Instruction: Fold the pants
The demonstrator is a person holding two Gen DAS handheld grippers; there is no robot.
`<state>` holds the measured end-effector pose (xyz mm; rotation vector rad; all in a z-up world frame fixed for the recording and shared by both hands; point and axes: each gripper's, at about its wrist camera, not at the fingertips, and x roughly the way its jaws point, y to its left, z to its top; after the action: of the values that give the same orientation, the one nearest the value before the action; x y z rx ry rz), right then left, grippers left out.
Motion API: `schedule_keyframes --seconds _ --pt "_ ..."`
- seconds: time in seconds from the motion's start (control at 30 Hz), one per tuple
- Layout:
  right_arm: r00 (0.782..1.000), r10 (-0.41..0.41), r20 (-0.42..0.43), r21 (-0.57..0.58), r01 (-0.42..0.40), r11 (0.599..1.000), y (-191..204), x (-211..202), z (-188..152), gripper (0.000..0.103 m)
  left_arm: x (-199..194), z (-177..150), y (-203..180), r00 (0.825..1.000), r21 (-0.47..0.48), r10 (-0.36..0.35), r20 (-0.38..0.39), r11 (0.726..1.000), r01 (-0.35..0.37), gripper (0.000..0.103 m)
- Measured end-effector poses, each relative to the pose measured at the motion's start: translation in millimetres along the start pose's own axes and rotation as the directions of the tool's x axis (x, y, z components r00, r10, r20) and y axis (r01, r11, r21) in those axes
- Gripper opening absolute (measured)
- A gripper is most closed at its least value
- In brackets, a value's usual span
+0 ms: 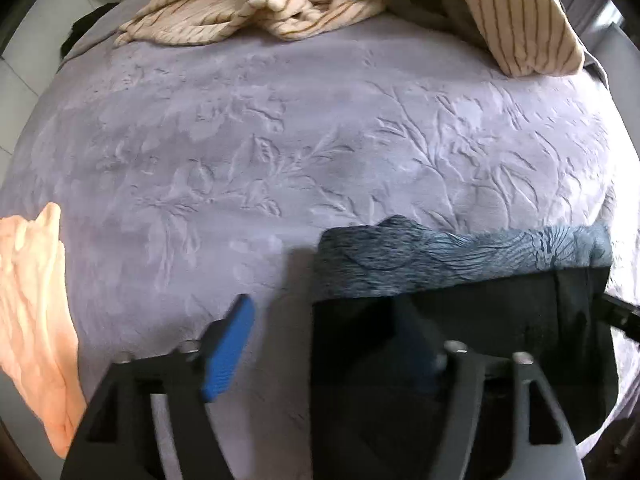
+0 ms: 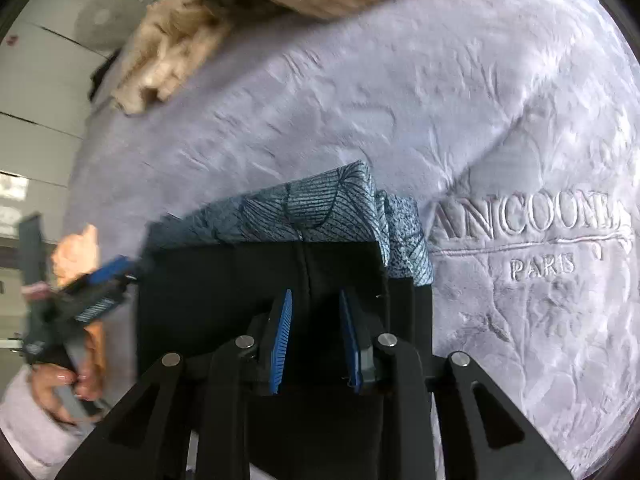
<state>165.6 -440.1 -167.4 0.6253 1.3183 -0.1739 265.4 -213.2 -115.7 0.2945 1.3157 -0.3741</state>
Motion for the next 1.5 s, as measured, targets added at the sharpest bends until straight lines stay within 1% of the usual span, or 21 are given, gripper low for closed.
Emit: schedule_keyframes --seconds 0.07,0.17,0.23,0.3,0.4,0.5,0.53,0.57,0.6,0.63,0.77,1.07,1.2,1.3,1.4,1.43,1.47,1.5 --pt "1.0 0.007 0.02 -0.002 -0.007 1.0 -4 2 -5 0.027 -2 -2 -1 1.0 0.02 0.002 0.001 1.0 -0.002 0.075" --pt "1.0 0.016 0.015 -0.005 -0.016 1.0 -5 -2 -9 0.027 -13 -6 -7 1.0 0.067 0.018 0.024 0.998 -0.019 0.075" --pt "1.0 0.016 0.015 -0.02 -0.016 1.0 -4 -6 -14 0.027 -20 -11 -12 0.999 0.087 0.015 0.028 0.996 -0.018 0.075" --pt "1.0 0.017 0.02 -0.024 -0.016 1.0 -6 -10 -22 0.027 -25 -14 -13 1.0 0.095 0.014 0.028 0.995 -0.017 0.075" --pt "0.999 0.025 0.033 0.002 -0.025 1.0 -10 -17 -32 0.028 -28 -19 -14 1.0 0.104 0.022 0.021 0.994 -0.024 0.075" --pt "0.998 0.043 0.035 0.03 -0.044 0.999 -11 -22 -40 0.036 -31 -22 -14 1.0 0.108 0.017 0.02 0.994 -0.019 0.076" --pt "0.998 0.046 0.036 0.035 -0.047 0.998 -10 -23 -41 0.04 -31 -23 -13 1.0 0.105 0.017 0.013 0.994 -0.018 0.076" --pt "0.998 0.045 0.038 0.037 -0.047 0.998 -8 -25 -43 0.044 -30 -22 -11 1.0 0.099 0.017 0.008 0.995 -0.018 0.08" --pt "0.998 0.041 0.039 0.034 -0.043 0.999 -7 -27 -45 0.045 -32 -25 -11 1.0 0.093 0.017 0.006 0.996 -0.018 0.091" --pt "0.999 0.034 0.039 0.028 -0.036 0.999 -5 -28 -47 0.046 -34 -26 -10 1.0 0.089 0.017 0.011 0.996 -0.018 0.094" --pt "0.999 0.011 0.039 0.014 -0.011 1.0 1 -31 -54 0.051 -39 -34 -12 1.0 0.094 0.014 0.009 0.995 -0.015 0.094" --pt "0.999 0.022 0.044 0.053 -0.024 0.998 -1 -40 -70 0.056 -46 -49 -21 1.0 0.139 -0.014 -0.02 0.99 0.017 0.094" --pt "0.998 0.028 0.052 0.074 -0.032 0.997 -3 -44 -79 0.056 -47 -59 -27 0.998 0.158 -0.05 -0.048 0.986 0.057 0.094" --pt "0.997 0.038 0.061 0.094 -0.044 0.995 -5 -47 -85 0.057 -45 -71 -35 0.996 0.191 -0.048 -0.071 0.98 0.061 0.094" --pt "0.997 0.046 0.06 0.104 -0.053 0.993 -7 -48 -89 0.061 -38 -82 -38 0.994 0.184 -0.046 -0.098 0.981 0.064 0.095" --pt "0.997 0.048 0.06 0.108 -0.054 0.993 -8 -48 -90 0.062 -36 -84 -38 0.993 0.176 -0.049 -0.104 0.982 0.067 0.096" --pt "0.997 0.049 0.062 0.111 -0.056 0.992 -9 -49 -92 0.062 -33 -86 -38 0.993 0.166 -0.05 -0.111 0.984 0.068 0.103" --pt "0.997 0.049 0.063 0.112 -0.056 0.992 -9 -49 -92 0.062 -33 -87 -38 0.992 0.16 -0.05 -0.112 0.985 0.068 0.103"
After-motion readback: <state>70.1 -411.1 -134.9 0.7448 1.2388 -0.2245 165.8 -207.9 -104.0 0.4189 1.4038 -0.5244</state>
